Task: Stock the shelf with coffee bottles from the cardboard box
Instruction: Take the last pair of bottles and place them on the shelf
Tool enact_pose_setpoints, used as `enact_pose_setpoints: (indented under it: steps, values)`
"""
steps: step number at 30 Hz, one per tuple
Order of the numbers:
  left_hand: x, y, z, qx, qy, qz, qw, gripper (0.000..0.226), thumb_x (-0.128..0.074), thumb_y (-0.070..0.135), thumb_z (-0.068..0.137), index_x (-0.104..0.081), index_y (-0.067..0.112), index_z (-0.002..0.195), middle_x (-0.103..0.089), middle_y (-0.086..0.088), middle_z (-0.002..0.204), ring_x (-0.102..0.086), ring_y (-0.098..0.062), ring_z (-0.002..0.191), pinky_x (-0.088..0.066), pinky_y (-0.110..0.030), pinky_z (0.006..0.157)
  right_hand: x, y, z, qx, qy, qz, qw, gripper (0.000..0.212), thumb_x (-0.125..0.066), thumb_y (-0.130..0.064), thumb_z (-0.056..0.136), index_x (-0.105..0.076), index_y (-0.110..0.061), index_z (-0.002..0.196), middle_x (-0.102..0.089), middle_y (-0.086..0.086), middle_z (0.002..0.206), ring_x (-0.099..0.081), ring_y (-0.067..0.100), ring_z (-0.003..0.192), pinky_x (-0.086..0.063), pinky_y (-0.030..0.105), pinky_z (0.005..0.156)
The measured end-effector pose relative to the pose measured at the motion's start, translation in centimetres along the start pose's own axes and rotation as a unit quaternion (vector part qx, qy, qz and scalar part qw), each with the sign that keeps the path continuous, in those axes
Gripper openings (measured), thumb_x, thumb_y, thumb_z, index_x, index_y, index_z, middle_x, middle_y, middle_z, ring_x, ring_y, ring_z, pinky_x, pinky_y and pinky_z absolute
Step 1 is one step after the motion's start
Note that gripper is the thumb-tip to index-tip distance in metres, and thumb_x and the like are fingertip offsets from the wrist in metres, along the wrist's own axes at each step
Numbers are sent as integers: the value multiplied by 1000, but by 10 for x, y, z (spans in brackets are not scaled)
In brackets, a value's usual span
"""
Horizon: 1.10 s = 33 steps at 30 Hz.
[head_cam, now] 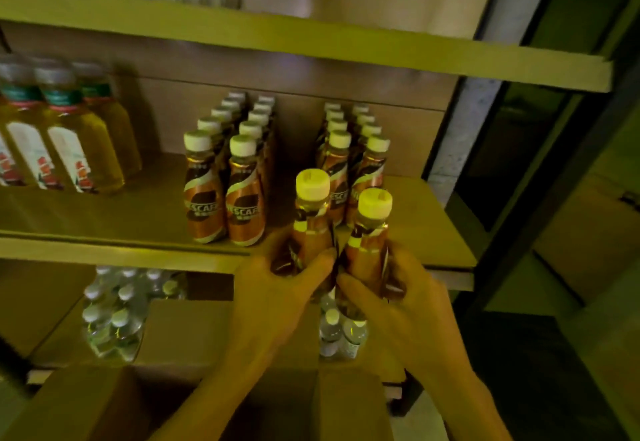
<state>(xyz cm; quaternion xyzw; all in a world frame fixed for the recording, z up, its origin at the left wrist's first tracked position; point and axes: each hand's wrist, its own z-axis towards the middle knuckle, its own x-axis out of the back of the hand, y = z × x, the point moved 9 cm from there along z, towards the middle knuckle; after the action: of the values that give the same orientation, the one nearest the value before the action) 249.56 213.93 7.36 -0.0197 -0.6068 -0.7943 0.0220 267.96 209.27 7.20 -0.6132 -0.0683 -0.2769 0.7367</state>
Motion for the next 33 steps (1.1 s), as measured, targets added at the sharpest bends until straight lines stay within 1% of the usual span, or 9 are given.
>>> enact_pose_setpoints:
  steps: [2,7,13,16,20,23,25,28,33]
  values:
    - [-10,9,17,-10,-12,-1,1000,26,-78,27,82,-67,36,103,-72,27,88,-68,9,79,-54,-13,61,11,-8,14,11,22,6,1000,41,-79,-42,77,-59,-41,113,-72,-22,95,-67,-8,88,-55,14,68]
    - [-27,7,58,-10,-25,32,999,36,-77,44,78,-69,35,112,-74,18,97,-68,3,90,-56,-30,80,16,-9,52,27,42,3,999,42,-78,-41,80,-60,-35,117,-71,-21,98,-68,-7,89,-55,16,72]
    - [-41,-5,77,-1,-25,73,997,21,-73,41,83,-66,39,102,-71,18,85,-63,13,80,-46,-17,66,7,12,77,0,39,8,999,40,-76,-39,83,-56,-36,118,-68,-21,96,-64,-13,83,-49,9,65]
    - [-44,-15,74,-7,-26,81,996,27,-73,42,84,-65,36,110,-70,20,86,-62,17,81,-47,-8,60,5,21,79,-4,50,21,999,35,-75,-37,84,-53,-43,110,-69,-20,98,-63,-15,86,-50,8,63]
    - [-46,-24,68,-5,-13,61,998,47,-73,48,83,-61,33,126,-71,20,99,-64,13,89,-53,-8,69,6,25,79,-2,75,30,997,37,-75,-44,82,-51,-45,111,-67,-20,102,-64,-8,92,-55,16,75]
    - [-47,-26,65,-1,-39,74,997,48,-75,42,83,-54,39,127,-68,22,100,-61,18,89,-54,-10,74,2,28,73,-12,66,33,997,62,-77,-52,75,-46,-41,128,-59,-29,105,-57,-12,96,-48,14,77]
    - [-48,-29,63,0,-65,88,994,59,-79,31,81,-51,35,132,-66,23,103,-56,26,85,-47,0,67,2,31,68,-13,88,-3,996,76,-81,-53,69,-44,-37,133,-54,-27,112,-58,-4,103,-51,22,85]
    - [-45,-31,65,-14,-68,114,991,71,-84,27,77,-50,27,140,-68,17,111,-57,25,86,-42,4,66,0,34,69,-24,117,-66,991,91,-85,-55,64,-41,-29,139,-53,-5,132,-58,17,118,-54,37,93]
    - [-37,-30,64,-22,-23,147,989,69,-85,32,75,-52,28,135,-62,17,113,-60,7,94,-45,-4,66,2,39,76,-41,102,-70,992,73,-84,-37,74,-44,-23,134,-51,-1,129,-55,21,120,-49,33,91]
